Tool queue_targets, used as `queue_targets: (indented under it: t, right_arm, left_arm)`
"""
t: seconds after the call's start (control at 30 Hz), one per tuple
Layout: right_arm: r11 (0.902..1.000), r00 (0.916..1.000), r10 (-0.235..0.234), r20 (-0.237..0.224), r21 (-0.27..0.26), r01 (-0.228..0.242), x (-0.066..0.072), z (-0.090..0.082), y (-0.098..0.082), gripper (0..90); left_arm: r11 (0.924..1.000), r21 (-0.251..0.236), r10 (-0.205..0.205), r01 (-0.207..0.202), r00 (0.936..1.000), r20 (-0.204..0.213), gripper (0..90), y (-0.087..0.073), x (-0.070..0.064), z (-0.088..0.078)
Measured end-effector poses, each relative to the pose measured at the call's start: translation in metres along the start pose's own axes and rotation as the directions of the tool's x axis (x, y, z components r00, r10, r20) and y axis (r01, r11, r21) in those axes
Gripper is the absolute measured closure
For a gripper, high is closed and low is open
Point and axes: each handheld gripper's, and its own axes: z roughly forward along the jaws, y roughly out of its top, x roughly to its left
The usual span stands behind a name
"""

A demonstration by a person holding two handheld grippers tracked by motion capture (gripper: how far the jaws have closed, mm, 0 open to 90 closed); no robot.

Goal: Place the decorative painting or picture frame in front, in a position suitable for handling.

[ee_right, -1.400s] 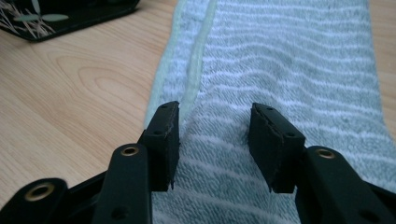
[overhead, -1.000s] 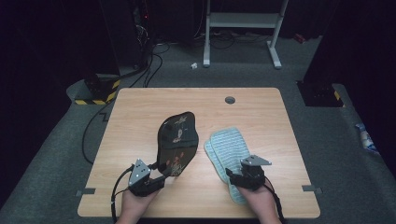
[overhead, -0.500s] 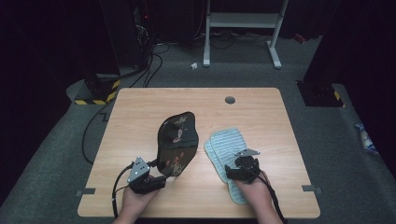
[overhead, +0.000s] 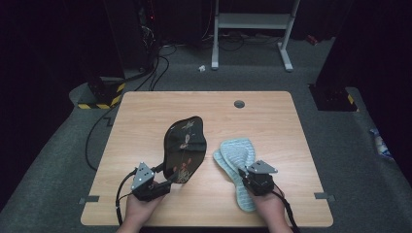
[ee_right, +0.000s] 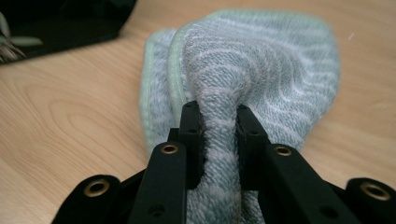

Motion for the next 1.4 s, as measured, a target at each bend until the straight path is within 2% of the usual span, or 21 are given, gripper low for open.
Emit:
queue_targets:
  t: [0.07, 0.13, 0.27, 0.43, 0.6, 0.73, 0.97, 1.17, 1.2, 1.3, 1.4]
  right_arm:
    - [0.9990, 1.0000, 0.000, 0.005, -0.045, 0.001, 0.001, -0.009, 0.003, 76.0]
    - [0.9953, 0.9999, 0.012, -0.010, -0.096, -0.013, 0.001, -0.021, 0.008, 76.0]
    - [0.9893, 0.9998, 0.003, -0.018, -0.145, -0.006, 0.006, -0.035, 0.016, 75.9]
    - [0.9801, 0.9993, -0.031, -0.020, -0.197, 0.026, 0.017, -0.050, 0.032, 75.7]
    - [0.9682, 0.9974, -0.061, -0.038, -0.245, 0.049, 0.026, -0.057, 0.052, 75.5]
    - [0.9598, 0.9941, -0.097, -0.049, -0.269, 0.080, 0.036, -0.055, 0.069, 75.3]
    - [0.9434, 0.9814, -0.175, -0.078, -0.299, 0.145, 0.058, -0.039, 0.101, 74.9]
    - [0.9293, 0.9776, -0.189, -0.092, -0.338, 0.148, 0.070, -0.026, 0.120, 74.4]
    - [0.9252, 0.9767, -0.194, -0.093, -0.348, 0.151, 0.072, -0.024, 0.123, 74.3]
    - [0.9127, 0.9738, -0.198, -0.112, -0.383, 0.141, 0.077, -0.020, 0.131, 73.9]
    - [0.9001, 0.9724, -0.201, -0.118, -0.414, 0.136, 0.082, -0.017, 0.137, 73.5]
  left_arm:
    - [1.0000, 0.003, 0.002, -0.002, 1.0000, -0.001, 41.2, 0.000, 0.000, 0.001]
    - [1.0000, 0.001, 0.006, -0.006, 1.0000, 0.004, 42.8, 0.000, 0.000, 0.001]
    - [1.0000, 0.004, 0.005, -0.005, 0.9999, 0.013, 45.8, -0.002, -0.001, 0.004]
    - [0.9998, 0.003, 0.022, -0.022, 0.9997, 0.013, 49.0, -0.003, -0.002, 0.004]
    - [0.9997, -0.013, 0.021, -0.020, 0.9996, 0.017, 53.0, -0.003, -0.001, 0.003]
    - [0.9997, -0.019, 0.019, -0.018, 0.9996, 0.022, 55.9, -0.003, 0.000, 0.002]
    - [0.9993, -0.021, 0.031, -0.030, 0.9993, 0.023, 60.4, -0.005, -0.004, 0.003]
    - [0.9988, -0.015, 0.048, -0.047, 0.9982, 0.036, 66.5, -0.005, -0.004, 0.004]
    - [0.9988, -0.022, 0.044, -0.043, 0.9983, 0.040, 67.3, -0.006, -0.004, 0.005]
    - [0.9964, -0.026, 0.082, -0.081, 0.9958, 0.042, 71.4, -0.007, -0.006, 0.005]
    - [0.9961, -0.029, 0.084, -0.083, 0.9955, 0.043, 72.5, -0.008, -0.006, 0.006]
